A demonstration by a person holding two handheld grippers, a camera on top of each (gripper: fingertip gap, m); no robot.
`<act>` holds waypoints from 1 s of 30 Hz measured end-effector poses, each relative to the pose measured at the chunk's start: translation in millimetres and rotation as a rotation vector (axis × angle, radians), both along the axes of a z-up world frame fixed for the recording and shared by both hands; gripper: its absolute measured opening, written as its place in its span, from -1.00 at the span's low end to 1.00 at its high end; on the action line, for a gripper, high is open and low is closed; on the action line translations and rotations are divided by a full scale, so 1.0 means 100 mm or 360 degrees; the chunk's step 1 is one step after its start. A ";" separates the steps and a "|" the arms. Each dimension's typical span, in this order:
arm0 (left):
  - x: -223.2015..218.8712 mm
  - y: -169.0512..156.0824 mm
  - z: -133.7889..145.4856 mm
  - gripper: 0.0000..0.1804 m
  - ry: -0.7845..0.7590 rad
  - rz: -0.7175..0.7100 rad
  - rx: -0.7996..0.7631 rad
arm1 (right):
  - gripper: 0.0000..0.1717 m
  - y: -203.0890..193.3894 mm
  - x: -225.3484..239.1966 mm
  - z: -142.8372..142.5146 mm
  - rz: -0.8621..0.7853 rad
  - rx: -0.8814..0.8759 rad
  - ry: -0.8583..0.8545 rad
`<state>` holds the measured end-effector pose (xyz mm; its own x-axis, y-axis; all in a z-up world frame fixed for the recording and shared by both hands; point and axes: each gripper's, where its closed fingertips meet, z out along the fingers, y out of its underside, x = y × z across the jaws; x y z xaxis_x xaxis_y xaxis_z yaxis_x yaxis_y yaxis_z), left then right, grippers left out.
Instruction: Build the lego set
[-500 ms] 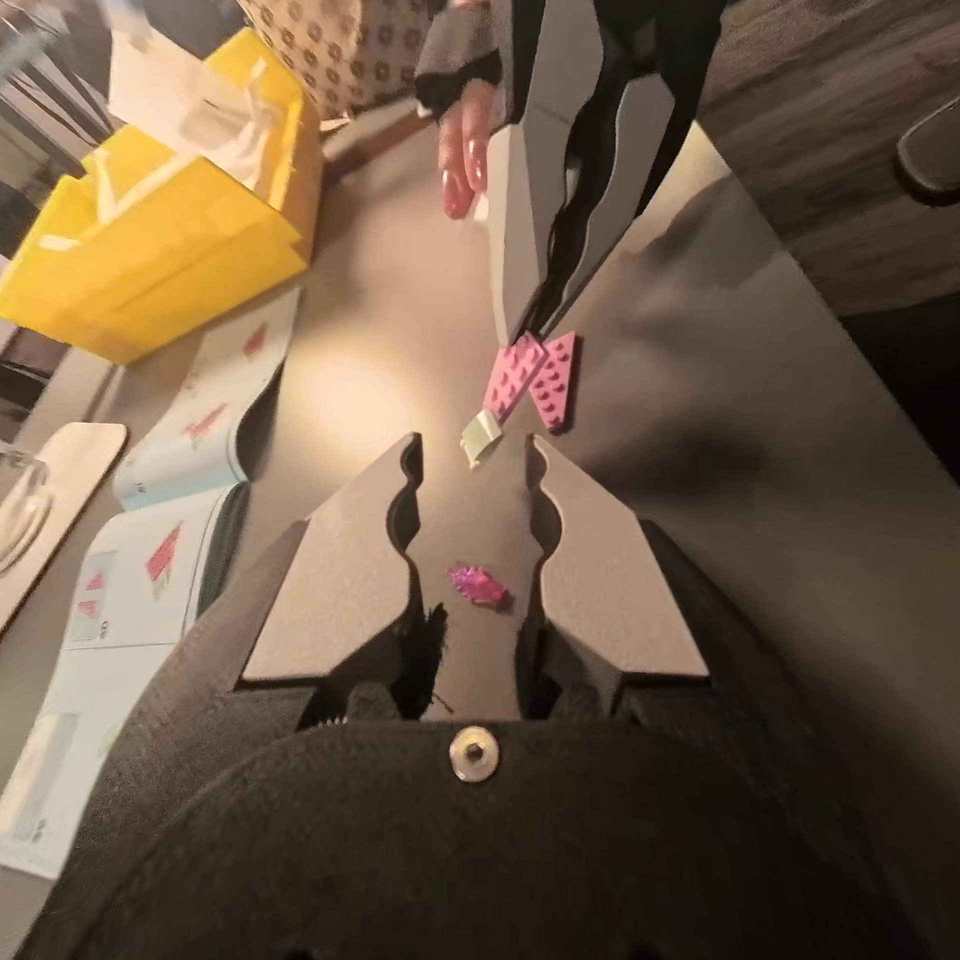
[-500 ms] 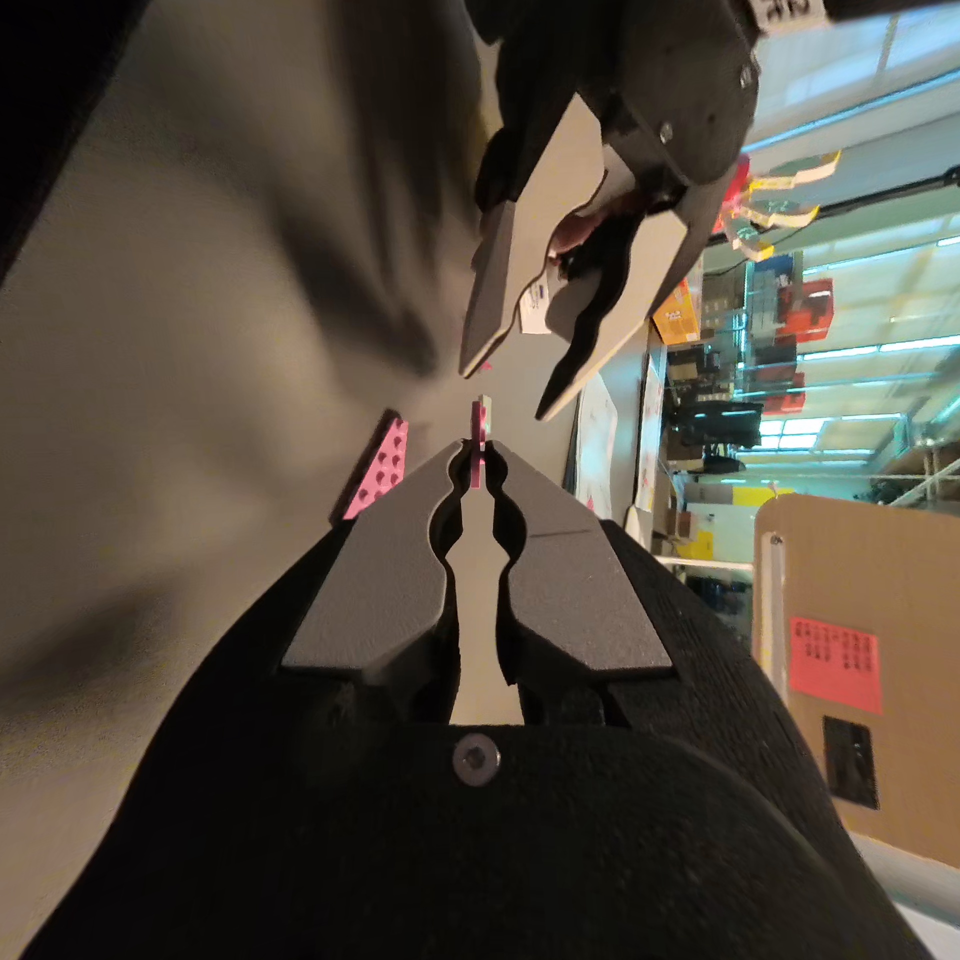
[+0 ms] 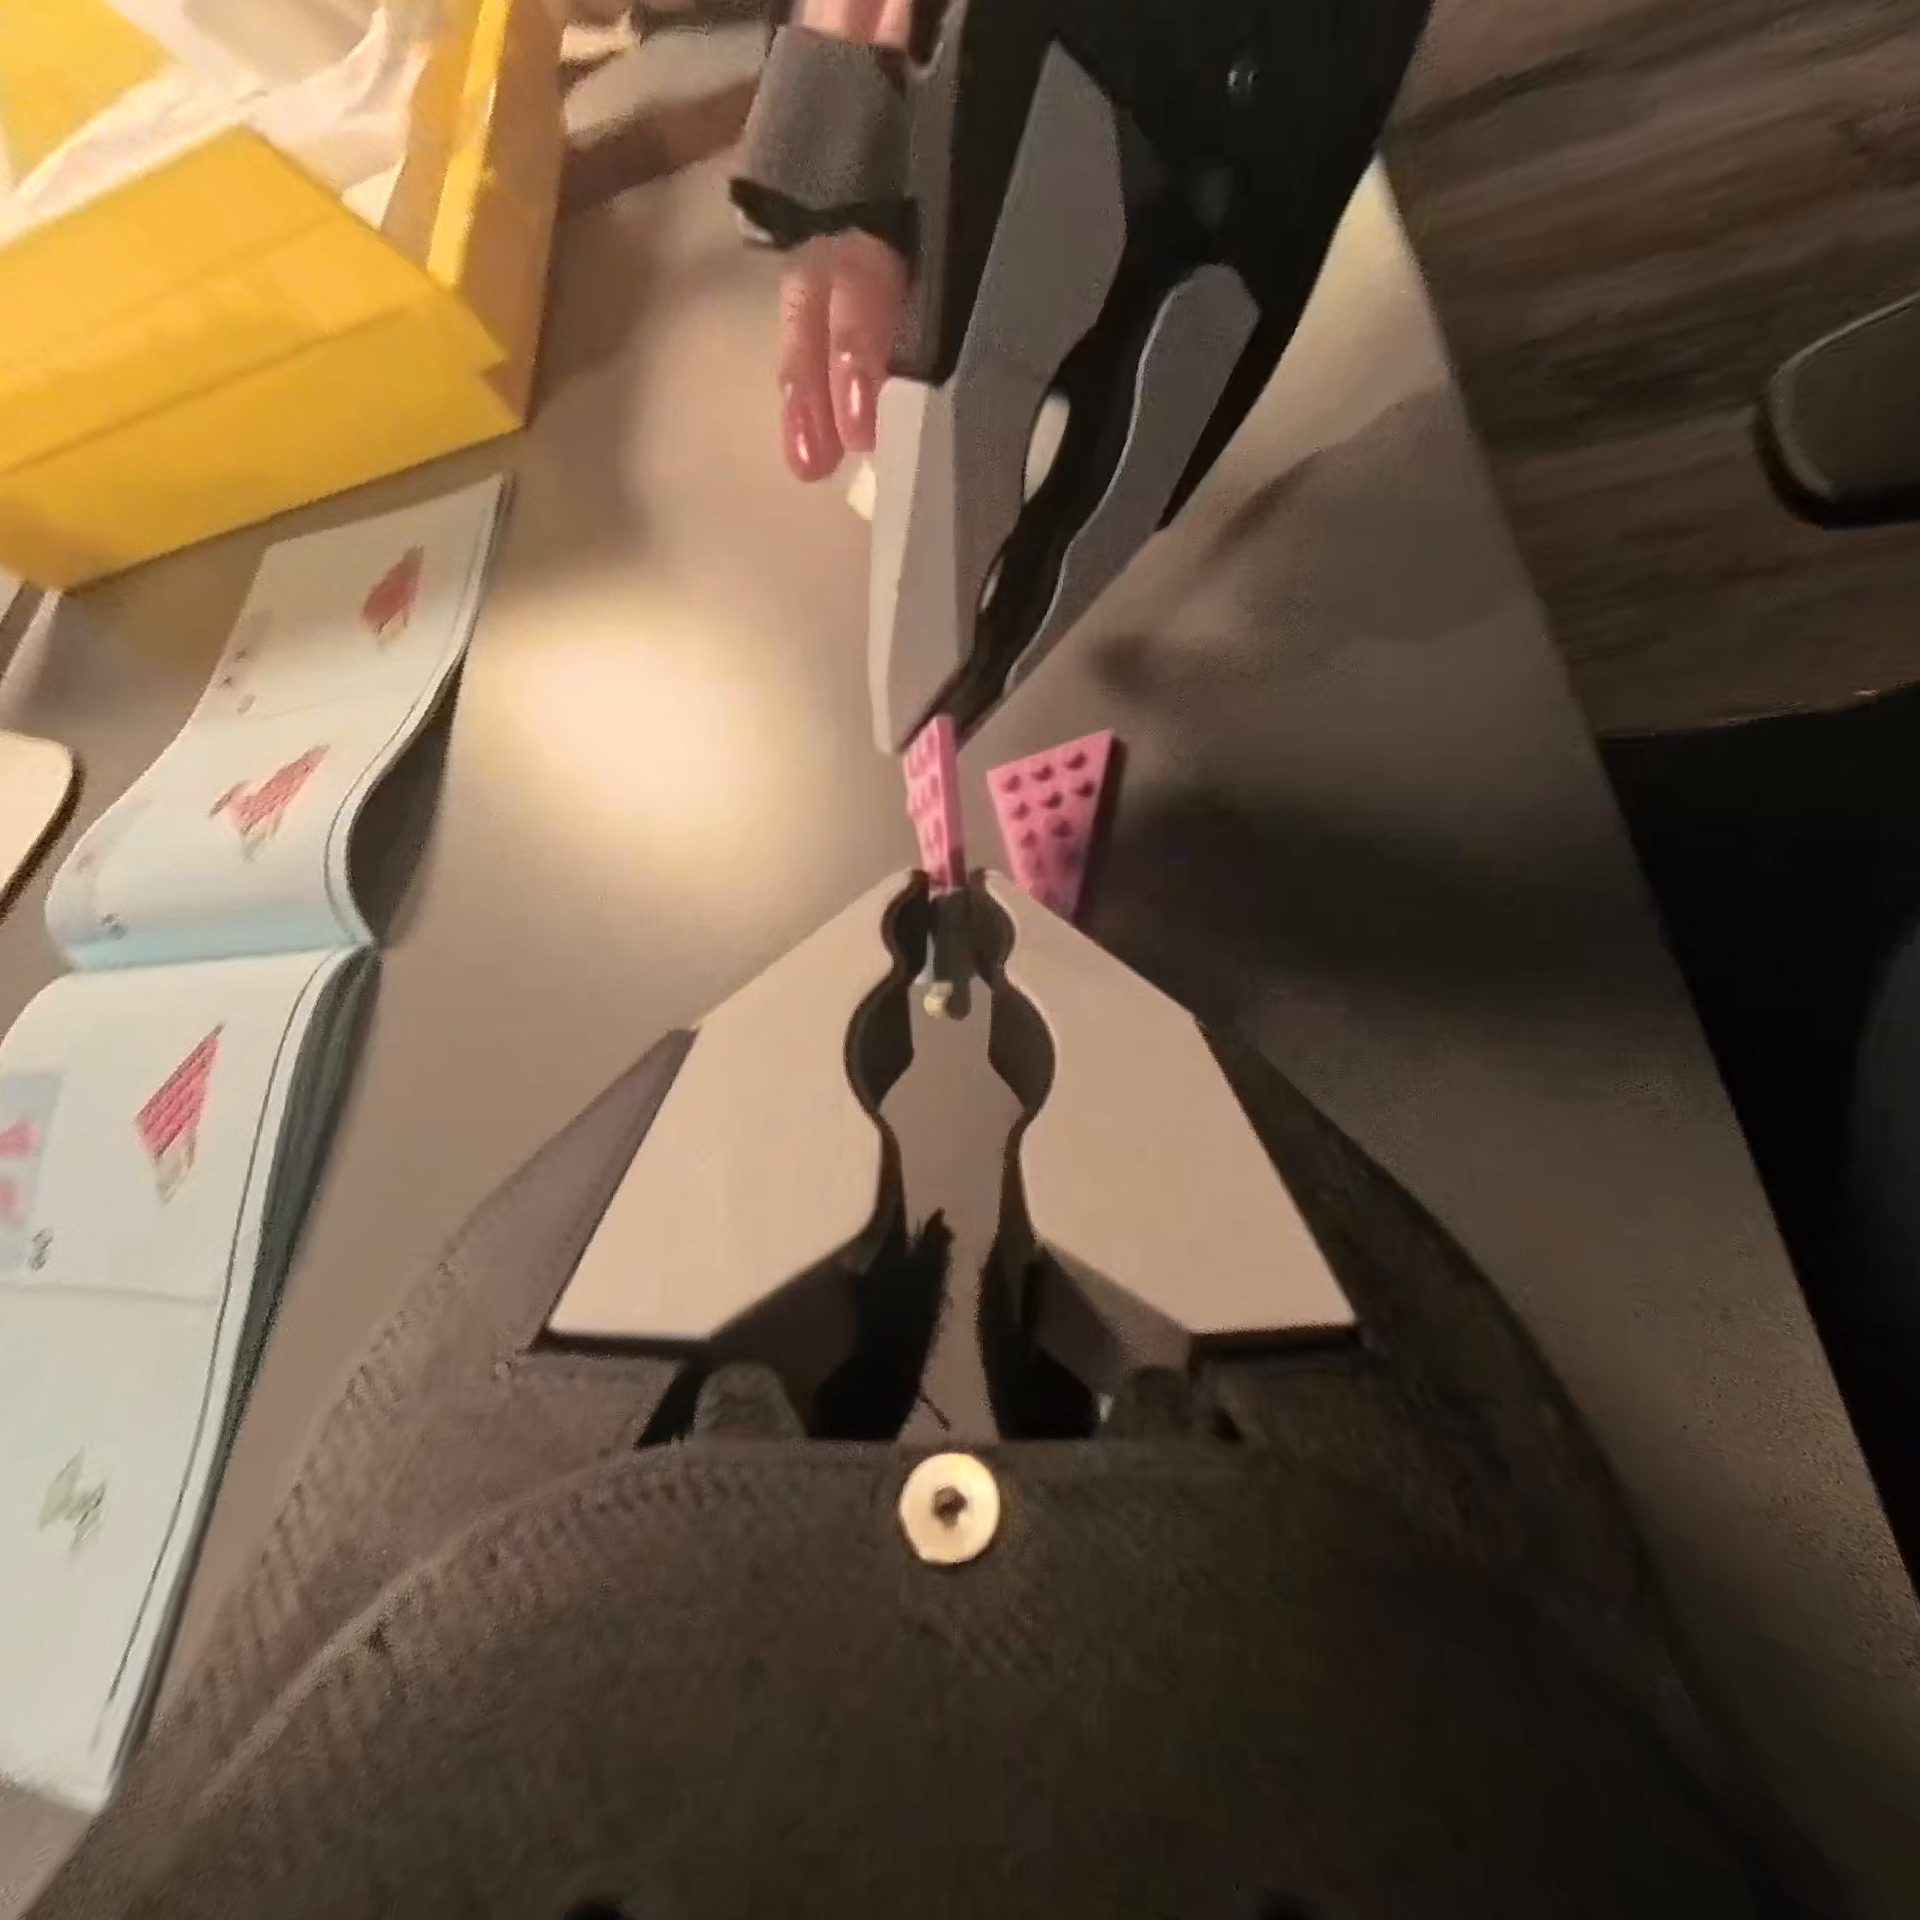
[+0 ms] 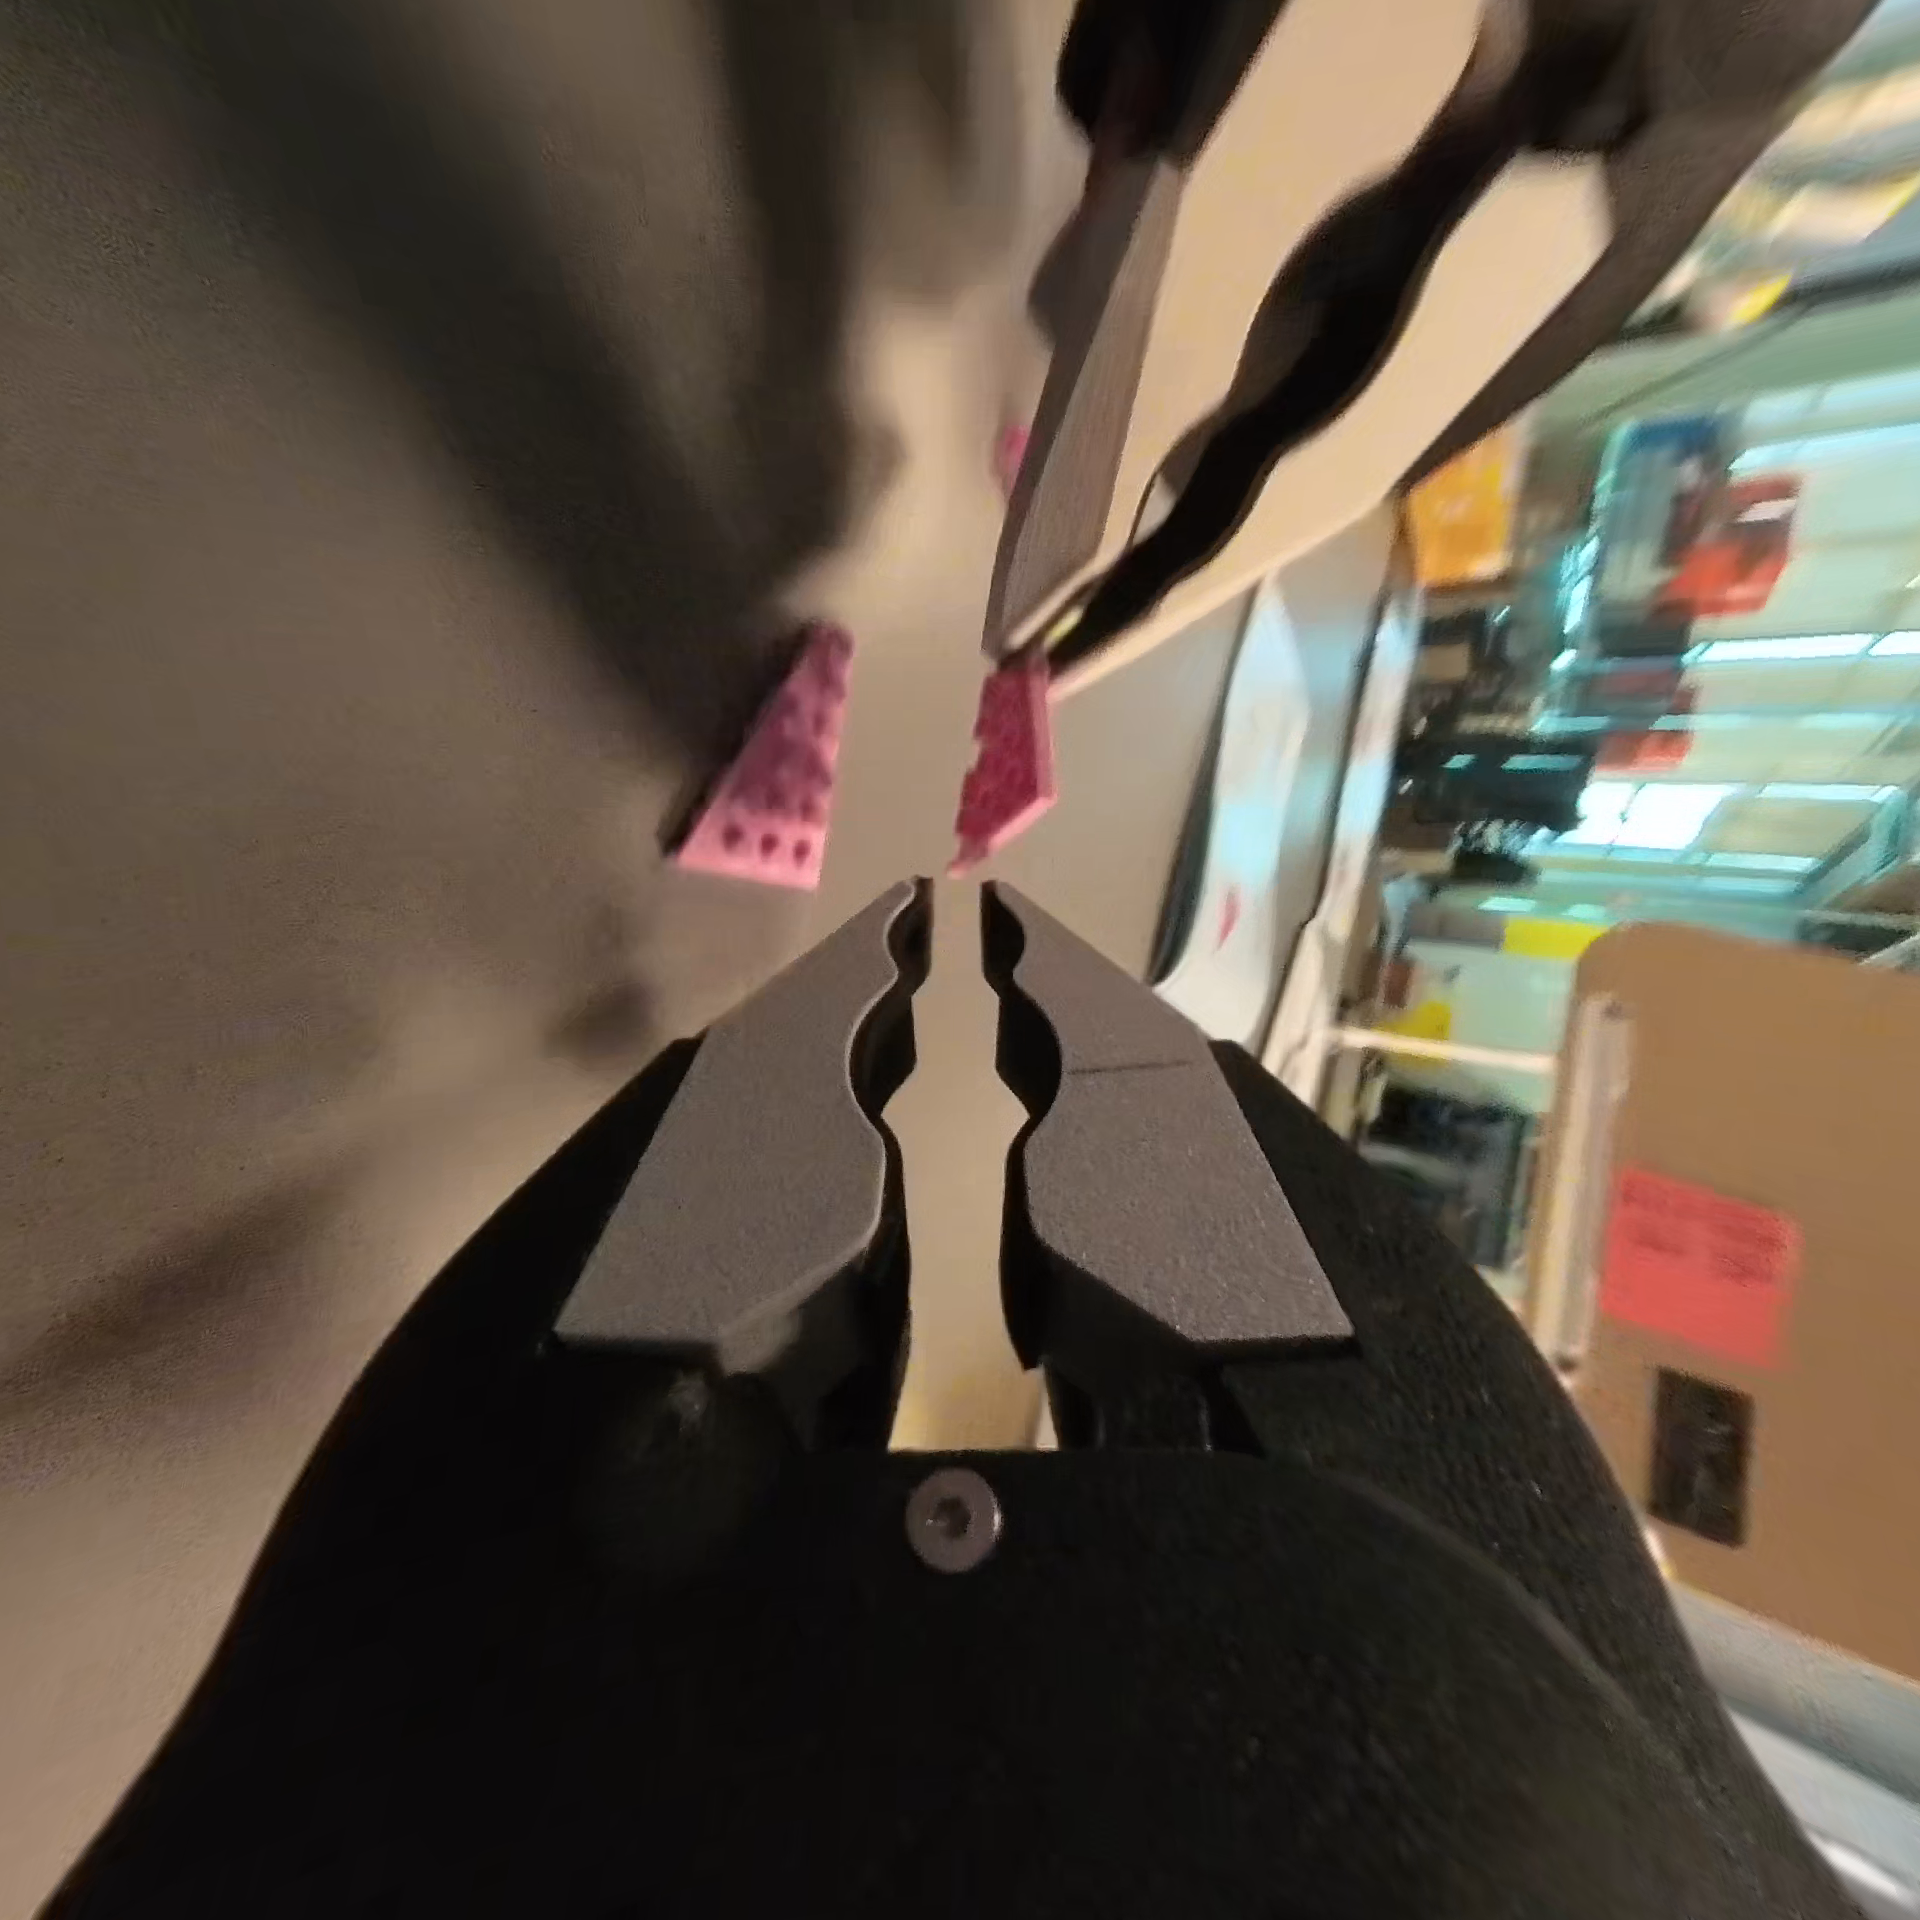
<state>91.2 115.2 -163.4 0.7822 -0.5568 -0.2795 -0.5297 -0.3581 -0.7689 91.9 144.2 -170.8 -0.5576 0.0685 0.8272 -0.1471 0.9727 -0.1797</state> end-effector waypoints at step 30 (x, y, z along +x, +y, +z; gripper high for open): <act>-0.20 -0.09 -0.27 -0.62 0.0112 0.0110 -0.0207 | -0.40 -0.23 0.21 -0.07 -0.0248 -0.1198 -0.0943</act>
